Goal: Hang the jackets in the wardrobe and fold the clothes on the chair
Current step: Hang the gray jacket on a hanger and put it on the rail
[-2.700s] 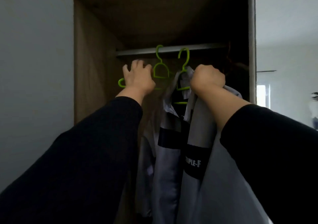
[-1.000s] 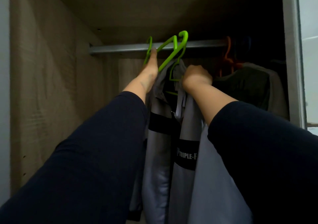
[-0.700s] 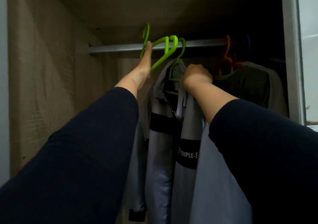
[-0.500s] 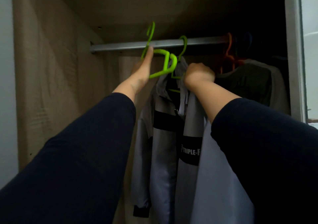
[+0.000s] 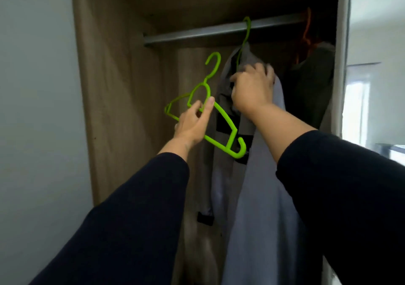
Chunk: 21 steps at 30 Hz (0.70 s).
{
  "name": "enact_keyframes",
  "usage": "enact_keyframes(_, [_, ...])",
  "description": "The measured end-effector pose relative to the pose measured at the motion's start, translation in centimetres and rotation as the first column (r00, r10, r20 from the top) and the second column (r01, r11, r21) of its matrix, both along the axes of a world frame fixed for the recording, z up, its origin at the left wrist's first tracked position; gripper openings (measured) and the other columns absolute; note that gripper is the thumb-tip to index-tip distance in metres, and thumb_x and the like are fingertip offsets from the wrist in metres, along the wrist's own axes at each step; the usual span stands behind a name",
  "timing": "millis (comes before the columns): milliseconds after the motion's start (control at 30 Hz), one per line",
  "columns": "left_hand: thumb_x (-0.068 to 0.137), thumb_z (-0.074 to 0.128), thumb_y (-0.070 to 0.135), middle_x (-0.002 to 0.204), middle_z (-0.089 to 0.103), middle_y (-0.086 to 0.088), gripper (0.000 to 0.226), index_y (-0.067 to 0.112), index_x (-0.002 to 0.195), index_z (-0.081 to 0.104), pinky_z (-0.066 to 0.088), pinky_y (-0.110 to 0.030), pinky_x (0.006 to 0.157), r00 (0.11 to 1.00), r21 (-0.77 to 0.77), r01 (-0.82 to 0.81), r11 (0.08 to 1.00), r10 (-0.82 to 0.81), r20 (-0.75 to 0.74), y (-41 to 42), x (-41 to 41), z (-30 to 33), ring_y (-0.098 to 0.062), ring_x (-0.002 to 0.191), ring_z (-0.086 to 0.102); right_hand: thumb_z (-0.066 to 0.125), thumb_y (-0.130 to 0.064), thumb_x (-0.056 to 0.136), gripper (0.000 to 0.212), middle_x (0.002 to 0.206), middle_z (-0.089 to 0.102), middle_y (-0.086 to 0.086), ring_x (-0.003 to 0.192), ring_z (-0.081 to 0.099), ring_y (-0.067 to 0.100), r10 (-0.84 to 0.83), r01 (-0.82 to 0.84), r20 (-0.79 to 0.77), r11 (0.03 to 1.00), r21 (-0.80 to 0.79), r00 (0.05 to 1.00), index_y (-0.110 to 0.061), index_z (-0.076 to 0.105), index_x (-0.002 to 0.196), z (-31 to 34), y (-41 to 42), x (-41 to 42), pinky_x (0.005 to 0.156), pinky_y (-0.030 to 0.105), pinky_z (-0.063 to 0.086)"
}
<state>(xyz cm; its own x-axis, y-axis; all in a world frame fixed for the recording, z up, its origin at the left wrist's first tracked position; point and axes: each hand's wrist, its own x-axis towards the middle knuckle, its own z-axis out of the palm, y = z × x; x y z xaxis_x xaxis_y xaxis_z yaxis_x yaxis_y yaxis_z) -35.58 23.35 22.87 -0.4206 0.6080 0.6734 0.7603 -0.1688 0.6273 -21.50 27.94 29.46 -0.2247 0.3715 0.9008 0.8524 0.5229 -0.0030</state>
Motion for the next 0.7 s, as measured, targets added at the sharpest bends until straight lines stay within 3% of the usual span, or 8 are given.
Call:
enact_keyframes(67, [0.09,0.032,0.069,0.127,0.057,-0.012,0.058,0.026,0.121,0.054,0.032,-0.046,0.108,0.996,-0.025,-0.083,0.996,0.082,-0.018,-2.4,1.7,-2.6,-0.033,0.125,0.046,0.048,-0.022,0.091,0.031,0.122,0.062,0.009,0.12,0.051,0.031,0.247,-0.257,-0.08,0.954,-0.153,0.966,-0.021,0.067,0.116,-1.4,-1.2,-0.3,0.101,0.04,0.036])
enact_keyframes(200, [0.092,0.033,0.062,0.096,0.062,-0.007,0.043,0.025,0.101,0.051,0.033,-0.041,0.093,0.959,-0.061,-0.281,0.958,0.279,-0.039,-7.5,5.8,-8.1,-0.033,0.109,0.054,0.048,-0.043,0.092,0.041,0.095,0.071,0.015,0.089,0.068,0.033,0.515,-0.644,-0.393,0.537,-0.545,0.762,-0.008,0.07,0.094,-5.5,-4.6,-0.4,0.082,0.041,0.055])
enact_keyframes(267, [0.092,0.032,0.063,0.091,0.064,-0.003,0.039,0.028,0.094,0.047,0.035,-0.041,0.089,0.931,-0.079,-0.36,0.929,0.354,-0.085,-10.0,7.8,-10.7,-0.033,0.104,0.057,0.051,-0.046,0.091,0.041,0.073,0.07,0.007,0.055,0.065,0.021,0.514,-0.702,-0.5,0.349,-0.621,0.697,-0.011,0.067,0.078,-7.9,-6.8,-0.2,0.06,0.034,0.055])
enact_keyframes(333, [0.092,0.031,0.063,0.1,0.067,-0.004,0.041,0.032,0.11,0.05,0.035,-0.041,0.089,0.896,-0.121,-0.439,0.89,0.425,-0.127,-12.6,9.8,-13.0,-0.031,0.107,0.057,0.05,-0.043,0.093,0.039,0.063,0.065,0.002,0.032,0.05,0.01,0.515,-0.697,-0.537,0.18,-0.694,0.668,-0.016,0.062,0.069,-10.1,-9.1,0.1,0.044,0.022,0.042])
enact_keyframes(400, [0.092,0.031,0.064,0.107,0.067,-0.005,0.047,0.036,0.127,0.046,0.034,-0.042,0.091,0.861,-0.162,-0.508,0.846,0.491,-0.136,-15.5,11.5,-14.8,-0.03,0.109,0.057,0.045,-0.037,0.097,0.037,0.062,0.059,0.003,0.021,0.041,0.006,0.532,-0.665,-0.548,0.039,-0.746,0.646,-0.017,0.059,0.069,-11.9,-11.9,0.8,0.038,0.014,0.032])
enact_keyframes(500, [0.092,0.032,0.064,0.102,0.068,-0.008,0.048,0.035,0.127,0.046,0.038,-0.045,0.091,0.815,-0.198,-0.58,0.79,0.56,-0.151,-20.0,13.4,-17.1,-0.032,0.107,0.059,0.038,-0.032,0.101,0.036,0.062,0.052,0.003,0.019,0.039,0.006,0.559,-0.614,-0.57,-0.131,-0.778,0.602,-0.017,0.053,0.073,-14.1,-15.8,2.2,0.033,0.007,0.03])
enact_keyframes(567, [0.092,0.032,0.063,0.095,0.067,-0.009,0.045,0.027,0.113,0.049,0.043,-0.044,0.087,0.808,-0.221,-0.589,0.777,0.569,-0.154,-22.8,14.4,-18.3,-0.033,0.102,0.06,0.038,-0.032,0.101,0.038,0.061,0.048,0.002,0.028,0.045,0.01,0.567,-0.607,-0.586,-0.179,-0.774,0.579,-0.017,0.053,0.07,-15.3,-18.3,3.0,0.035,0.01,0.031])
enact_keyframes(700, [0.089,0.031,0.057,0.086,0.062,-0.014,0.049,0.016,0.109,0.049,0.048,-0.042,0.073,0.848,-0.201,-0.529,0.824,0.523,-0.088,-27.4,17.8,-19.4,-0.035,0.087,0.06,0.044,-0.028,0.099,0.038,0.063,0.044,-0.002,0.054,0.038,0.011,0.678,-0.616,-0.463,-0.019,-0.788,0.571,-0.021,0.052,0.063,-15.9,-22.6,4.9,0.049,0.024,0.031])
